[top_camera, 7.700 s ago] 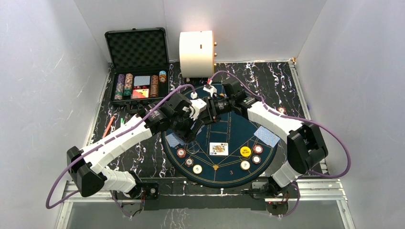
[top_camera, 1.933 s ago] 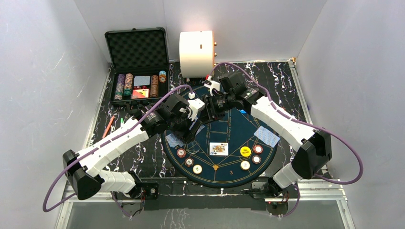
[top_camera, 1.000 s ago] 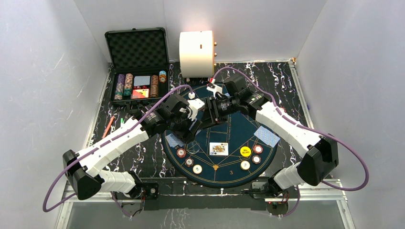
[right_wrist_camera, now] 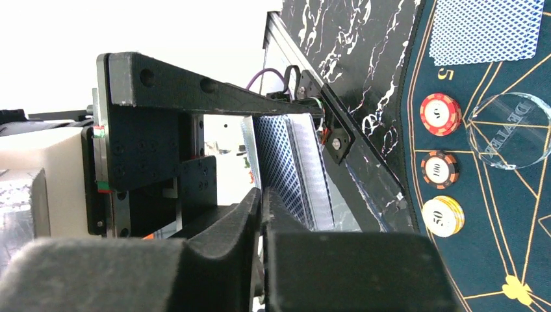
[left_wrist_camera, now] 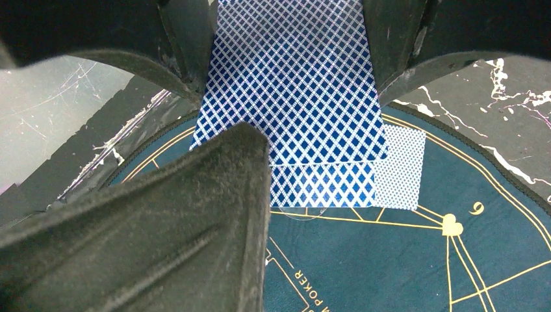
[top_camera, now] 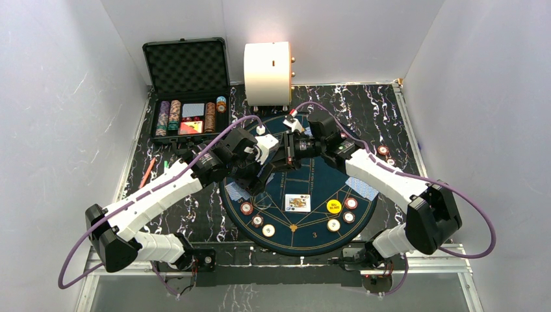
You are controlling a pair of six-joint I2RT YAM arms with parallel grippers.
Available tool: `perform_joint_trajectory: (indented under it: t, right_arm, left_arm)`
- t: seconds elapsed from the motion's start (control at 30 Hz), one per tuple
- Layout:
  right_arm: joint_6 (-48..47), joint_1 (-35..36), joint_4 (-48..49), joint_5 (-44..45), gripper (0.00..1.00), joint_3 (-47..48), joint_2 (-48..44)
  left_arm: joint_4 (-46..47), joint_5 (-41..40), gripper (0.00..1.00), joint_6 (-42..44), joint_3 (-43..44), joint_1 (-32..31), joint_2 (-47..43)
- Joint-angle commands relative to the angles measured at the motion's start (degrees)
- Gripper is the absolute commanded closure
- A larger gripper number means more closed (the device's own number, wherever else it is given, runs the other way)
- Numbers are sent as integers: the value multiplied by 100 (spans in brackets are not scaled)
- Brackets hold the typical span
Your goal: Distribute texas hold em gaming equipment
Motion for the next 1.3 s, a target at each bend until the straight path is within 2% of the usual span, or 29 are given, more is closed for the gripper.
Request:
perform_joint_trajectory:
  t: [0.0,0.03,0.3,0.53,0.73,0.83,0.9,0.93,1.0,1.07,1.17,1.27]
  right_arm:
    - [204,-183,456,-94,95,-91,-250]
    - [231,-234,477,-103,100,-136,-305]
    - [585,-725,984,-536,100,-615,-769]
    - [605,-1156,853,-718,100,-752,-1136]
    - [-14,-1780,-191,-941,100,-646,-1472]
    - [-724,-2384,-1209,-921,100,-417,-1609]
    - [-1543,-2649,-2128,-650,100,-168,-1609]
    - [-1904,-2685,-2541,-363,100,-49,-1580]
    - [-2634,-2636,-3407,1019,100,184,-1482]
    - [-2837,-2244,-4011,2620,100,415,-1366]
    - [-2404,-978,-4764,5318,100,749,-953]
    - [-1645,-62,-5495,6812,100,937,-363]
  left_arm:
    - [26,24,100,-28,26,-23,-182]
    - [25,7,100,-34,25,-23,-178]
    - [52,-79,100,-90,-35,-23,-215]
    - [47,-191,100,-181,-80,-30,-217]
    - [-46,-382,100,-256,-133,-28,-254]
    - [-136,-490,100,-308,-177,-24,-271]
    - [-179,-561,100,-351,-204,-23,-319]
    - [-194,-597,100,-385,-219,-30,-359]
    - [-247,-685,100,-438,-205,-23,-415]
    - [-351,-782,100,-496,-138,-24,-422]
    - [-451,-880,100,-567,-93,-23,-482]
    - [-461,-886,100,-615,-101,-17,-590]
